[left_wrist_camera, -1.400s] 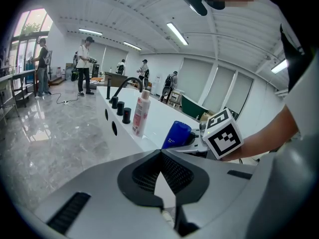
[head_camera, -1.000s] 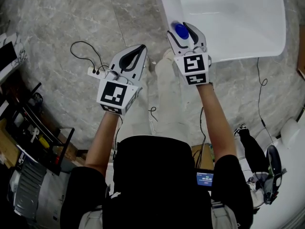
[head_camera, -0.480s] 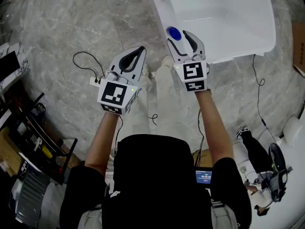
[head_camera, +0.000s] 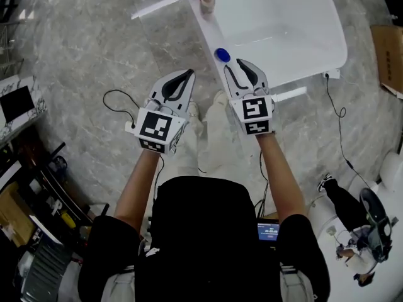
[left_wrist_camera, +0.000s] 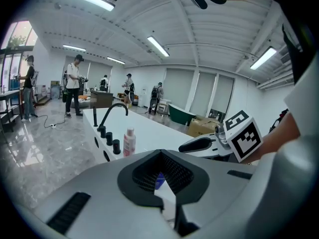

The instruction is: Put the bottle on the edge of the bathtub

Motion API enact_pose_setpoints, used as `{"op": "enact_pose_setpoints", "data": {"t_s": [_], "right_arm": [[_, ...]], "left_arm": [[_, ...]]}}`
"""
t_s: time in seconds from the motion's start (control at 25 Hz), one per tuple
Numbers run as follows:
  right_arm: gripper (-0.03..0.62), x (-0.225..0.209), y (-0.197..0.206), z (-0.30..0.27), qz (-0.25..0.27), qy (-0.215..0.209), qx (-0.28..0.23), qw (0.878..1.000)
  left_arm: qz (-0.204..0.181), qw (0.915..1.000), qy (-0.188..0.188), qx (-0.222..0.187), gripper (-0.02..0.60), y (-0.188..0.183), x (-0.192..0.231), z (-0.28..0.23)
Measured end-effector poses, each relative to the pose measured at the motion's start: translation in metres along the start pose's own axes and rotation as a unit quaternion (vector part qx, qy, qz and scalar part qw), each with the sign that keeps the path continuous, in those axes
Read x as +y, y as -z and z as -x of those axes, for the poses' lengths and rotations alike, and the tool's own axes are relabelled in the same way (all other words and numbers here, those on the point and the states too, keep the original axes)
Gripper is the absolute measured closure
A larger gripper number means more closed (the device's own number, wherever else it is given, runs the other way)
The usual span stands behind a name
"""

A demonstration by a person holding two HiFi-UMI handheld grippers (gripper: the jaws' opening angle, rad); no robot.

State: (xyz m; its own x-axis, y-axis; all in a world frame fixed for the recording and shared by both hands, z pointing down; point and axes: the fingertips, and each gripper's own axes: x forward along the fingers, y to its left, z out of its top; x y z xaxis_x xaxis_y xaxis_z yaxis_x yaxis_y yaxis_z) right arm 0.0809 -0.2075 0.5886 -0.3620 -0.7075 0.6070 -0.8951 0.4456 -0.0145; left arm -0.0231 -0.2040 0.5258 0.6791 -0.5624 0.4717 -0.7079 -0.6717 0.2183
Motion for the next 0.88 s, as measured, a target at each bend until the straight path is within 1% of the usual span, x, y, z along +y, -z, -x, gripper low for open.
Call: {"op": "enact_pose_setpoints", "data": {"t_s": [0.12,0.2,0.28,0.4,0.56,0.76,0.88], "right_arm": [[0.513,-0.002,-0.022,0.025,-0.002,0.021,-0.015,1.0],[0.531,0.001,-0.036,0.041,-0.004,0.03,-0.022,0.999],[0.541,0.007,-0.051,0.057,-0.008,0.035,-0.029,0.999],[0.551,0.017,-0.076,0.084,-0.016,0.041,-0.048,0.998],[0.559,0.029,-0.11,0.115,-0.017,0.064,-0.082,0.994],[0.566,0.037,-0.14,0.149,-0.022,0.089,-0.113,0.989],[0.569,0.045,-0.158,0.174,-0.018,0.102,-0.13,0.986]], "left_arm": [[-0.03,0.9994,0.012,-0.012,0.571,-0.02,-0.013,0.009],[-0.057,0.9981,0.015,-0.019,0.571,-0.035,-0.017,0.02],[-0.071,0.9968,0.018,-0.034,0.571,-0.052,-0.021,0.033],[-0.079,0.995,0.022,-0.058,0.571,-0.076,-0.028,0.052],[-0.083,0.9933,0.024,-0.076,0.571,-0.098,-0.036,0.076],[-0.093,0.9899,0.035,-0.101,0.571,-0.124,-0.05,0.104],[-0.092,0.9873,0.043,-0.123,0.571,-0.142,-0.06,0.126]]}}
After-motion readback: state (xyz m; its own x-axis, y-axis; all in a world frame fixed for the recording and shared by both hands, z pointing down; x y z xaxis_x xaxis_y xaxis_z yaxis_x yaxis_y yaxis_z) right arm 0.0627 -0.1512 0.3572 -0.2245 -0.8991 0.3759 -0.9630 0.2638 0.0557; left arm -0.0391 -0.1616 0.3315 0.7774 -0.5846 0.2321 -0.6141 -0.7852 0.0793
